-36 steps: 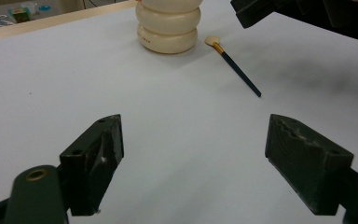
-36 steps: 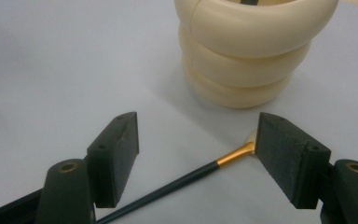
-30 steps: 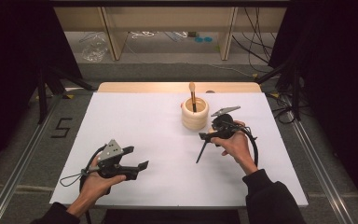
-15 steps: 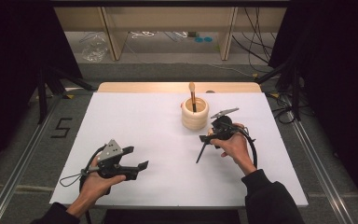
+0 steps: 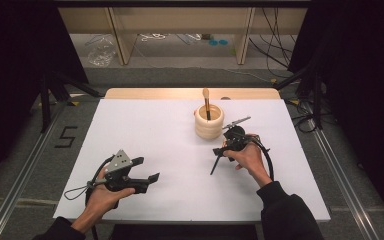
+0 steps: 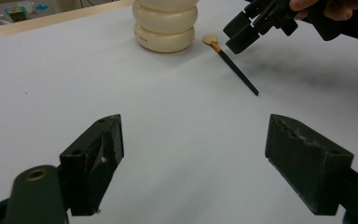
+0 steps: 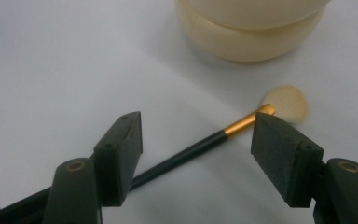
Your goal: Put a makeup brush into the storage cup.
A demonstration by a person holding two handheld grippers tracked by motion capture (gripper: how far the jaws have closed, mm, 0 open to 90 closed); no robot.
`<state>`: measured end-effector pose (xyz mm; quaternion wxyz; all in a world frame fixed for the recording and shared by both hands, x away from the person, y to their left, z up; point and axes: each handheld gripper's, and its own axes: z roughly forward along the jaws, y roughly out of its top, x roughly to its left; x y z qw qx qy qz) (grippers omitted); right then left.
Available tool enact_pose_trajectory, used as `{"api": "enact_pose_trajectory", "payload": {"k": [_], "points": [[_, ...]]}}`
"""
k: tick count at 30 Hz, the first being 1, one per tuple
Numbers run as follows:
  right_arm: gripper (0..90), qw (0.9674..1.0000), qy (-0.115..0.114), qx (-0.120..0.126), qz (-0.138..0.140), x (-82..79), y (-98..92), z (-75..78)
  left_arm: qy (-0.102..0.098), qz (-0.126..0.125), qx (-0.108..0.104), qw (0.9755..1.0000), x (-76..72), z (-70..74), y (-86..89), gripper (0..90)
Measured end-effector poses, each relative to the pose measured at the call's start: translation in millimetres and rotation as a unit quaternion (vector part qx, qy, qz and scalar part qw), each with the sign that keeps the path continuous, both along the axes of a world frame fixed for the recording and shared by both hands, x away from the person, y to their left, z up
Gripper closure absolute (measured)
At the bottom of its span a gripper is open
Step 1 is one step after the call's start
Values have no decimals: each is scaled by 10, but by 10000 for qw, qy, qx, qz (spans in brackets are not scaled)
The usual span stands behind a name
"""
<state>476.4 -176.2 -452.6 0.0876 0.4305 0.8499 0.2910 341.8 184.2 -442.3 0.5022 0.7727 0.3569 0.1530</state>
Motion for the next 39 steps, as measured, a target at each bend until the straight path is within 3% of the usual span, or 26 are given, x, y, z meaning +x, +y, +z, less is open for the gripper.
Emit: {"api": "enact_pose_trajectory", "payload": {"k": [7,13,16,20,39], "points": [[373,9996,206,-160,-68,21,16,-44,1,-40,8,10000,5,4,0,194],[384,9989,422,-151,-110,28,28,-45,-4,-14,14,10000,3,4,1,195],[388,9991,374,-157,-94,41,31,-52,-2,9,14,10000,-2,4,0,195],[392,9987,472,-199,-66,44,48,-55,-4,8,14,10000,-2,5,0,195],[435,9959,567,-688,147,83,158,-97,-6,8,20,10000,0,6,2,195]]}}
